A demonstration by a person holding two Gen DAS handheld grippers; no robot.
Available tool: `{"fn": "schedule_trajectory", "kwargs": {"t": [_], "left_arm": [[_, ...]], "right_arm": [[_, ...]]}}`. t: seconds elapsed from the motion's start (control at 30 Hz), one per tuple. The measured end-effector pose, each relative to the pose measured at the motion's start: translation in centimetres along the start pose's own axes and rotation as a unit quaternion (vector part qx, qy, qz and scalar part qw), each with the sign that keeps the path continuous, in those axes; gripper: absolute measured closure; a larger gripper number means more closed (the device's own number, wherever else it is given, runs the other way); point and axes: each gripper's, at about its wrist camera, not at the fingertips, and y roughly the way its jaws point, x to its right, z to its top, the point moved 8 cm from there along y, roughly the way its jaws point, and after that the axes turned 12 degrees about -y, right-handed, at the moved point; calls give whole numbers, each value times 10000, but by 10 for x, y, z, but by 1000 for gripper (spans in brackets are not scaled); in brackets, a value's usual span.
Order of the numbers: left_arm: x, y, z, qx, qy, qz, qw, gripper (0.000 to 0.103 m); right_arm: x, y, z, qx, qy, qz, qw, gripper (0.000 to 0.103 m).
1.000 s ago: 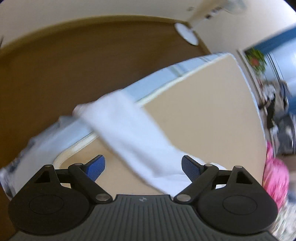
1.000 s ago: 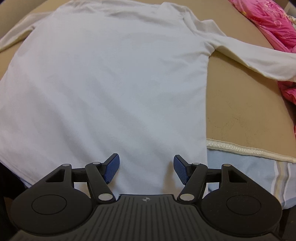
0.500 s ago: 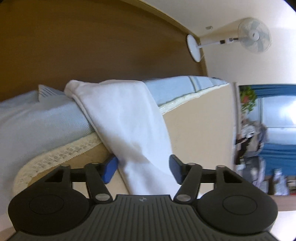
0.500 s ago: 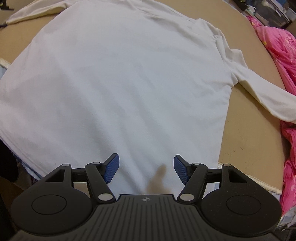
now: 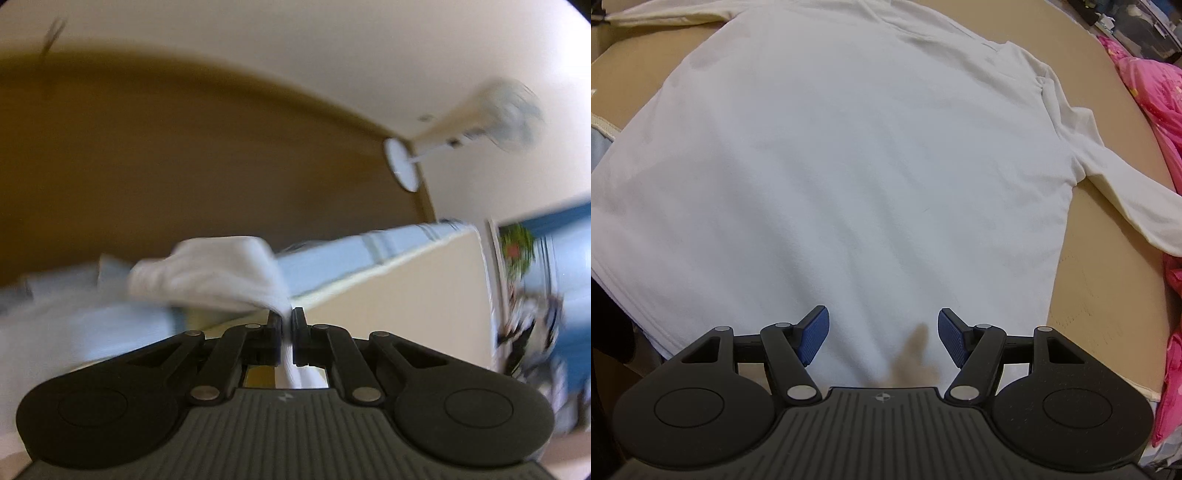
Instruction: Fold small clothes
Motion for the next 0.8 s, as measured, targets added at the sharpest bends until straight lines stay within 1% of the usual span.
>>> {"fn": "schedule_trajectory", "kwargs": {"t": [0.07,0.1,0.13,0.17,0.2,0.23,0.27,0.3,0.33,0.37,0.4,0.43,0.47,0.5,0.53,0.57,0.6,0.63,0.67,0.73,0.8], "left_arm": [[46,-26,-19,284,623,-128,9976,98],[75,-40,-36,386,957,-290,9942,98],[109,-57,-60,485,1338,-513,9885,98],[135,-67,-84,526,1619,-708,9829,98],[168,-81,-120,501,1996,-997,9735,98],[194,-90,-156,435,2344,-1245,9632,98],[217,-100,-202,312,2736,-1528,9491,98],[233,-106,-251,112,3120,-1756,9336,97],[242,-107,-299,-115,3504,-1939,9162,97],[242,-106,-347,-359,3869,-2065,8980,93],[232,-98,-401,-650,4337,-2067,8746,78],[216,-88,-440,-916,4732,-1953,8541,63],[195,-74,-474,-1211,5079,-1730,8351,34],[166,-57,-499,-1496,5377,-1435,8172,29],[142,-46,-507,-1632,5493,-1227,8103,29],[119,-35,-504,-1751,5539,-982,8080,29],[101,-26,-493,-1805,5501,-757,8118,29],[89,-18,-475,-1784,5387,-560,8215,29],[81,-12,-449,-1673,5222,-352,8355,27],[80,-3,-399,-1327,4960,-50,8581,25],[84,6,-357,-1005,4802,175,8712,18]], "right_arm": [[4,5,-5,7,89,51,9999,36],[6,7,-6,19,134,76,9999,36],[8,8,-9,49,199,106,9997,36],[10,8,-11,86,256,128,9996,36],[13,7,-14,151,335,155,9992,36],[16,7,-16,202,416,176,9988,36],[19,6,-20,230,487,183,9984,36],[24,5,-24,262,573,178,9979,36],[30,5,-28,285,658,162,9973,36],[36,5,-32,295,755,138,9966,36],[44,6,-37,295,850,118,9959,36],[53,8,-42,282,959,89,9950,36],[59,9,-47,273,1042,55,9942,36],[66,9,-51,269,1124,24,9933,36],[76,10,-55,280,1204,-3,9923,36],[83,10,-58,312,1281,-28,9913,36],[94,11,-58,375,1390,-38,9896,36],[104,12,-57,457,1504,-33,9876,36],[116,12,-53,582,1660,-18,9844,36],[141,12,-36,894,2031,98,9750,36],[167,11,-10,1295,2409,328,9613,36]]}}
